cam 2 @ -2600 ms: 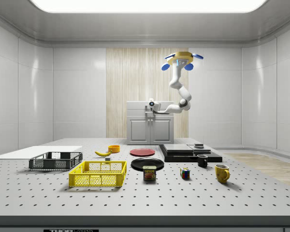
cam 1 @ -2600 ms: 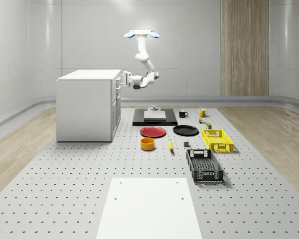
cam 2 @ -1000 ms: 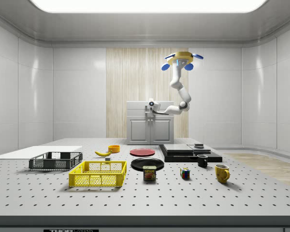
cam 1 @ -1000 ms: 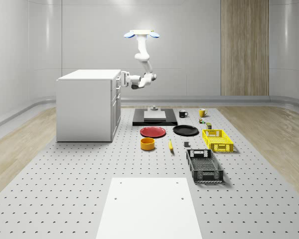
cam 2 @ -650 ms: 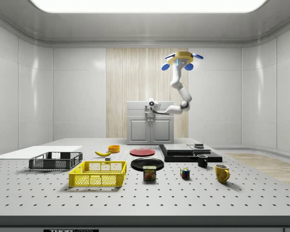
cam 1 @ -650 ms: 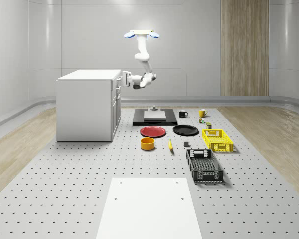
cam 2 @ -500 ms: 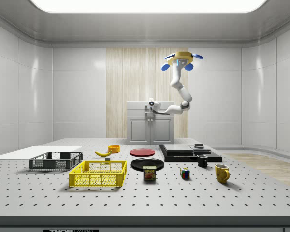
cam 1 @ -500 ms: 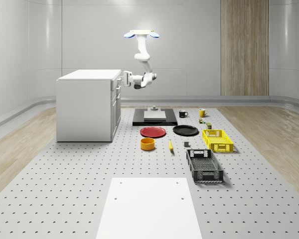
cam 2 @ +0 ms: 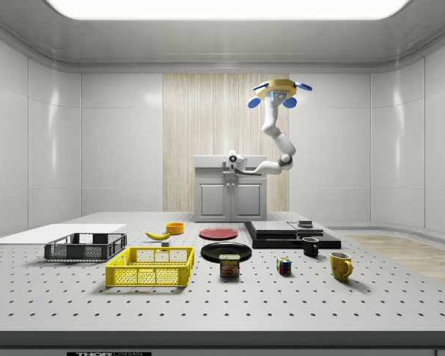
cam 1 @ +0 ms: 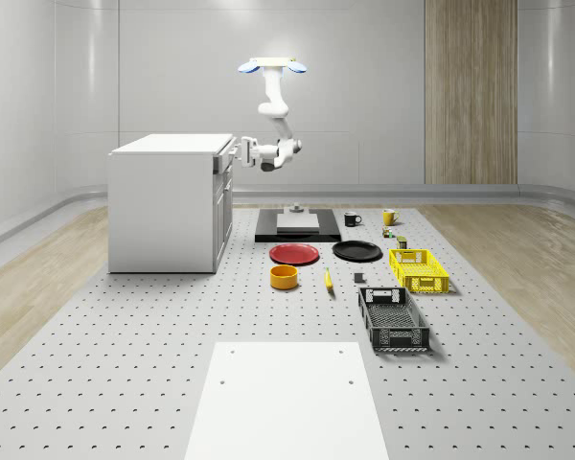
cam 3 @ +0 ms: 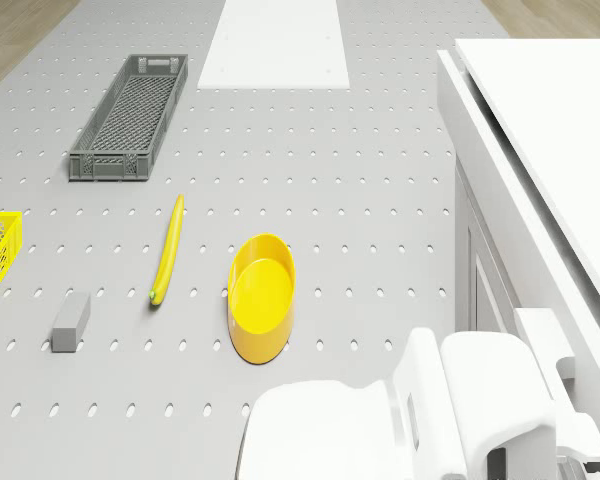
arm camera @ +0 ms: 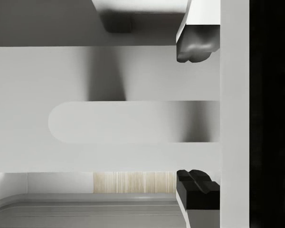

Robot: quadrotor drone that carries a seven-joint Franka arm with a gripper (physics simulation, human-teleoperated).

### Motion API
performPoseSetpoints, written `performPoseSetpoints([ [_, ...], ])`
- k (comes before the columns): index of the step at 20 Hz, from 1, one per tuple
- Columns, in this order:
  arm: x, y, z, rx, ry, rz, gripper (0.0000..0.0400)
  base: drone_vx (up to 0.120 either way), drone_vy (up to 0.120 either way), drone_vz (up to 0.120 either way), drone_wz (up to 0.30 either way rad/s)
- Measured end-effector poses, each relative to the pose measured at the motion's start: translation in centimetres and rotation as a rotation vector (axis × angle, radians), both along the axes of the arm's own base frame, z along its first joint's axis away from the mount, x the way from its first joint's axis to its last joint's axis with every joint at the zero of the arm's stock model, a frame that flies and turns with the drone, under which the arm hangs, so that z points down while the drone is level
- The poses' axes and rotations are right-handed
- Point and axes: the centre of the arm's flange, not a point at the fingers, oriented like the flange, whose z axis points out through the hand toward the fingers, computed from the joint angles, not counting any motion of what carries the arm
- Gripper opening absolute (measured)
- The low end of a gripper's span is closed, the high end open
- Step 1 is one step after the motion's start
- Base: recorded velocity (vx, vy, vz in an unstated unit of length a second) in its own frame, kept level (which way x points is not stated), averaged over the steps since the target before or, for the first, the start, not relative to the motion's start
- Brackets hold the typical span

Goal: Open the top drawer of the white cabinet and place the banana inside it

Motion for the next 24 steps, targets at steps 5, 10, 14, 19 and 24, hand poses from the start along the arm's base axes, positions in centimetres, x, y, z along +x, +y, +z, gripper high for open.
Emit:
performPoseSetpoints([
  [5, 0.0, -0.2, 0.0, 0.001, -0.005, 0.000, 0.0386, 0.000, 0.000, 0.000, 0.000],
  [10, 0.0, -0.2, 0.3, 0.002, -0.007, 0.000, 0.0351, 0.000, 0.000, 0.000, 0.000],
  [14, 0.0, -0.6, 0.4, 0.002, -0.008, 0.000, 0.0196, 0.000, 0.000, 0.000, 0.000],
  [19, 0.1, -2.2, 0.3, -0.003, -0.021, 0.001, 0.0155, 0.000, 0.000, 0.000, 0.000],
  [24, -0.2, -3.9, 1.0, -0.020, 0.023, 0.003, 0.0210, 0.000, 0.000, 0.000, 0.000],
])
